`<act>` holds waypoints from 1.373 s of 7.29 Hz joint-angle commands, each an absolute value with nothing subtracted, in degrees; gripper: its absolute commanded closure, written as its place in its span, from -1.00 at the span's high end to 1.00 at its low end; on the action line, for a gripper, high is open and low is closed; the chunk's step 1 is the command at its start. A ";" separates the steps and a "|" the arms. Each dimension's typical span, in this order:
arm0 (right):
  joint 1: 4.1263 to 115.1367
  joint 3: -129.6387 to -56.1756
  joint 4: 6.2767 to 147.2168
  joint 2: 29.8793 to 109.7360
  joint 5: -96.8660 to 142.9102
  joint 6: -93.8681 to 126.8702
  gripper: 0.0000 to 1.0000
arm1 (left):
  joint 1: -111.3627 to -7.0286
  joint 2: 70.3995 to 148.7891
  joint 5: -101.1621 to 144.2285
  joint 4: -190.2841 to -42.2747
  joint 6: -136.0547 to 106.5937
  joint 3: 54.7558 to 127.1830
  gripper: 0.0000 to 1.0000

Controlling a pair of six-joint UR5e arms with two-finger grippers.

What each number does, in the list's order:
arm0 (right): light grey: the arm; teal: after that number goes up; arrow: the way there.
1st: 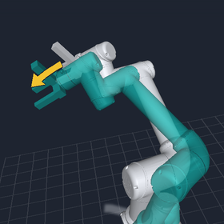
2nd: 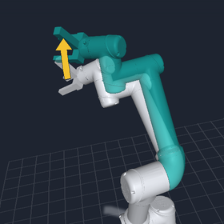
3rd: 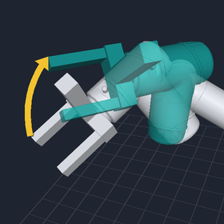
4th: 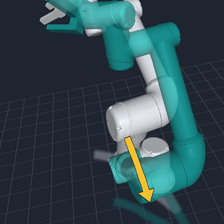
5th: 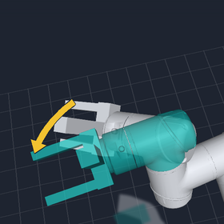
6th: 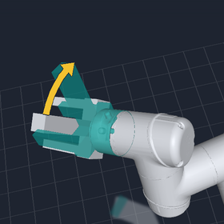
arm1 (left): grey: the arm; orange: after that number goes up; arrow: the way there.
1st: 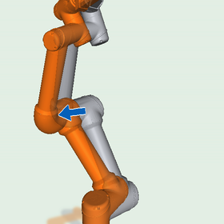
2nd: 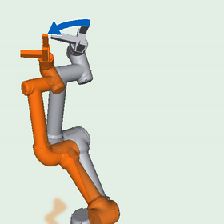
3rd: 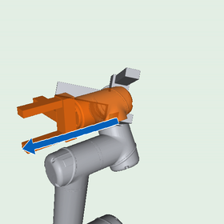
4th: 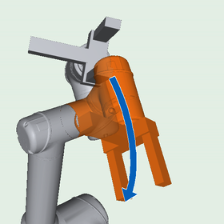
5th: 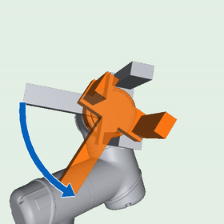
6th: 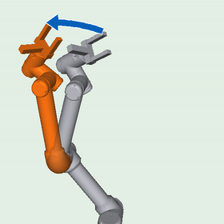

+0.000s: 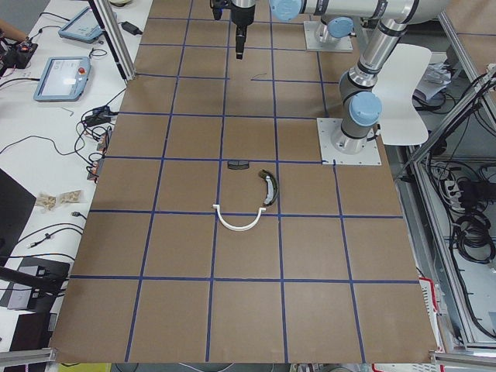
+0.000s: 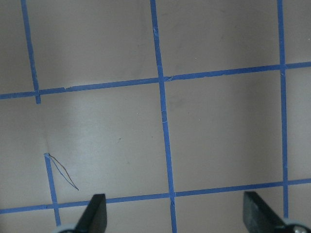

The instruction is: Place bearing gear from tray to pile

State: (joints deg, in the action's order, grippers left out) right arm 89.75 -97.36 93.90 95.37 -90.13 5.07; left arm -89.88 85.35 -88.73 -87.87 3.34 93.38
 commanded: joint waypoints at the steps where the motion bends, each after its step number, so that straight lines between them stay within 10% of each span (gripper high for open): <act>1: 89.82 -97.47 93.87 95.36 -90.00 4.92 1.00 | -89.91 84.90 -88.95 -87.89 3.43 93.95 1.00; 10: 77.04 -97.56 95.97 92.90 -90.62 4.49 1.00 | -89.91 85.34 -88.86 -87.63 4.22 94.22 1.00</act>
